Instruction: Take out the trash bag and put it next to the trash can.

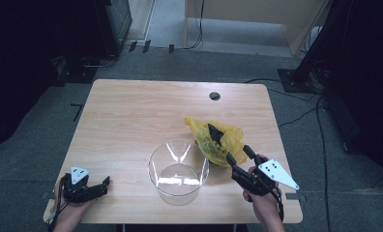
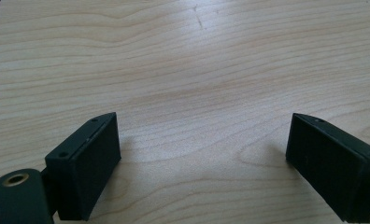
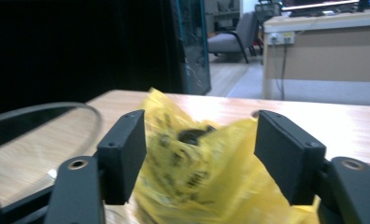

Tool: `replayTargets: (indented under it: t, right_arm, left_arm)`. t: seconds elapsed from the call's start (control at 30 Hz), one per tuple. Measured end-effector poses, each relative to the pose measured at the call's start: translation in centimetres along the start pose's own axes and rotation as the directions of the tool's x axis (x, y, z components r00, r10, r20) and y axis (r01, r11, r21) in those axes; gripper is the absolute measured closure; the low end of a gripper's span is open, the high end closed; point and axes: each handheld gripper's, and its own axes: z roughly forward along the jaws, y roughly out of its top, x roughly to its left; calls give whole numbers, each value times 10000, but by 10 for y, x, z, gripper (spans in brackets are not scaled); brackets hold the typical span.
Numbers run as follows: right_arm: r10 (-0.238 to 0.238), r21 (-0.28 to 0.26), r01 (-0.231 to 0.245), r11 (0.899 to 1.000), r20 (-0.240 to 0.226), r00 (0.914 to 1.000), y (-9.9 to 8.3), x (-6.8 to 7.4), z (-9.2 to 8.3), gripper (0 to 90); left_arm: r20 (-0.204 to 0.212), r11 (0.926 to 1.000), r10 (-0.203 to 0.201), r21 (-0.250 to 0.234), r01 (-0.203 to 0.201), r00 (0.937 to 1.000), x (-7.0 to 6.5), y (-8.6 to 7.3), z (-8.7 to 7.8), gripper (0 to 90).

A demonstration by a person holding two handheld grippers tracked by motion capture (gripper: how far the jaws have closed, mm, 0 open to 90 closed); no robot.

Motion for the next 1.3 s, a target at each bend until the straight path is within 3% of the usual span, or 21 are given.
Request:
replayTargets:
  t: [0.1,0.23,0.37,0.53,0.67,0.73,0.83,0.93,1.1,1.23,1.3]
  right_arm:
    - [-281,361,268,9990,373,9989,-7,-11,-3,302]
    - [-28,872,-20,9962,553,9985,-19,-27,-11,267]
    - [-237,1652,64,9862,1034,9944,-34,-45,-18,210]
    - [-53,2799,-322,9595,1324,9912,-48,-63,-24,140]
    - [272,3147,-696,9466,1371,9902,-55,-74,-29,112]
    - [14,3383,-579,9393,1650,9863,-58,-79,-29,98]
    - [-356,3903,-528,9192,2159,9758,-64,-86,-29,86]
    - [-218,4162,-777,9059,2292,9731,-68,-94,-30,65]
    - [-771,4815,-595,8744,2590,9628,-77,-99,-27,43]
    - [-937,5100,-596,8581,2696,9584,-84,-102,-25,38]
    - [-862,5101,-706,8572,2773,9569,-85,-104,-25,38]
  left_arm:
    - [7,10000,-3,-5,3,10000,0,0,0,98]
    - [17,10000,4,-6,-4,10000,0,0,0,98]
    - [17,10000,6,-5,-6,10000,0,0,0,98]
    - [16,10000,6,-8,-6,10000,0,0,0,98]
    - [17,10000,7,-4,-7,10000,0,0,0,98]
    - [17,10000,6,-6,-6,10000,0,0,0,97]
    - [17,10000,6,-7,-6,10000,0,0,0,98]
    - [17,10000,5,-6,-5,10000,0,0,0,98]
    - [17,10000,0,-9,0,10000,0,0,0,98]
    - [16,10000,4,-7,-4,10000,0,0,0,98]
    - [13,10000,7,-6,-7,10000,0,0,0,98]
